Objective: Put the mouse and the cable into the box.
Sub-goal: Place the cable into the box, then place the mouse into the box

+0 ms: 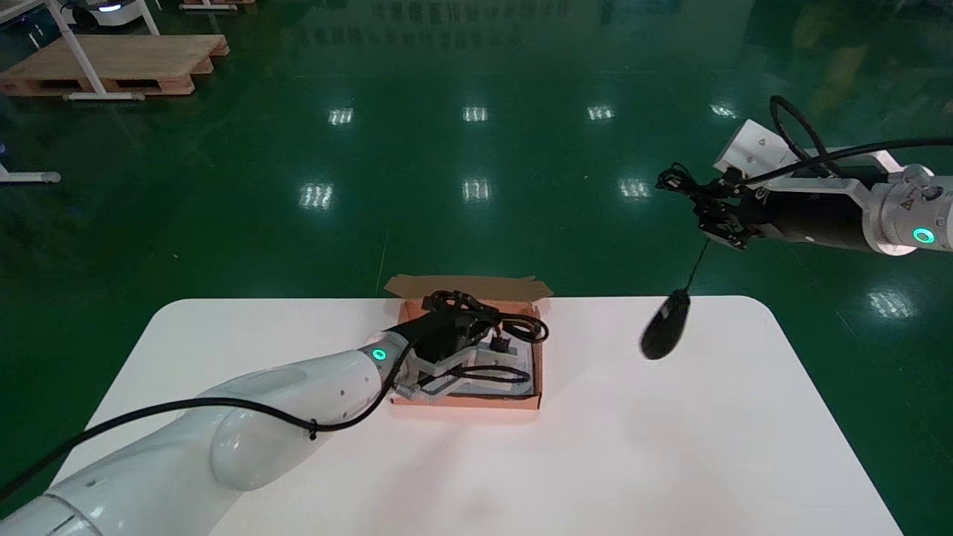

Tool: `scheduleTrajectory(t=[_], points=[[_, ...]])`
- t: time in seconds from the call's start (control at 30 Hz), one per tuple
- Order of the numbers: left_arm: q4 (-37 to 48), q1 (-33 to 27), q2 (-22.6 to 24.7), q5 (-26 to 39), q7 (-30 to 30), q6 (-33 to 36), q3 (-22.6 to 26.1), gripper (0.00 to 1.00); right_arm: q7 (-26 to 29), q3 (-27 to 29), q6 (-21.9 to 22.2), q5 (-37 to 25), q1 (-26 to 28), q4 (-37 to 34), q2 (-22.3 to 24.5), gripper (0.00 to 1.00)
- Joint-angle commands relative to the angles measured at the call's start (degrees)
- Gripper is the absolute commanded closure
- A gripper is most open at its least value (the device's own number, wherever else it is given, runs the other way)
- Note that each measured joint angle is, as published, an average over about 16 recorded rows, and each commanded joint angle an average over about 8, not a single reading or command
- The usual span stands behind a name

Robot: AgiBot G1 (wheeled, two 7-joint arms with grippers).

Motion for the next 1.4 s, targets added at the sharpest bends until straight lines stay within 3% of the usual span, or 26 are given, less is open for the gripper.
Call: scheduleTrajectory(t=[0.03, 0.5, 0.53, 0.73, 0.8, 1.4], points=[[1.3, -0.1, 0.0, -1.2, -0.3, -1.7, 2.4, 1.0, 0.0, 0.0, 0.0, 0.0, 0.0, 0.0, 0.0, 1.0], [4.7, -2.4, -0.1, -7.4, -4.9, -4.5, 11.5, 0.99, 0.0, 0.0, 0.0, 0.0, 0.0, 0.0, 0.0, 1.0], [4.8, -2.5, -0.1, -7.7, -5.2, -4.5, 12.1, 0.93, 0.0, 0.0, 0.0, 0.0, 0.0, 0.0, 0.0, 1.0], [5.1, -2.9, 0.0, -9.2, -6.3, -4.7, 14.6, 0.18, 0.0, 0.0, 0.0, 0.0, 0.0, 0.0, 0.0, 1.0], [5.2, -3.0, 0.0, -9.5, -6.5, -4.7, 15.1, 0.0, 0.0, 0.0, 0.0, 0.0, 0.0, 0.0, 0.0, 1.0], [5.1, -3.0, -0.1, -9.2, -6.3, -4.6, 14.6, 0.0, 0.0, 0.0, 0.0, 0.0, 0.0, 0.0, 0.0, 1.0]])
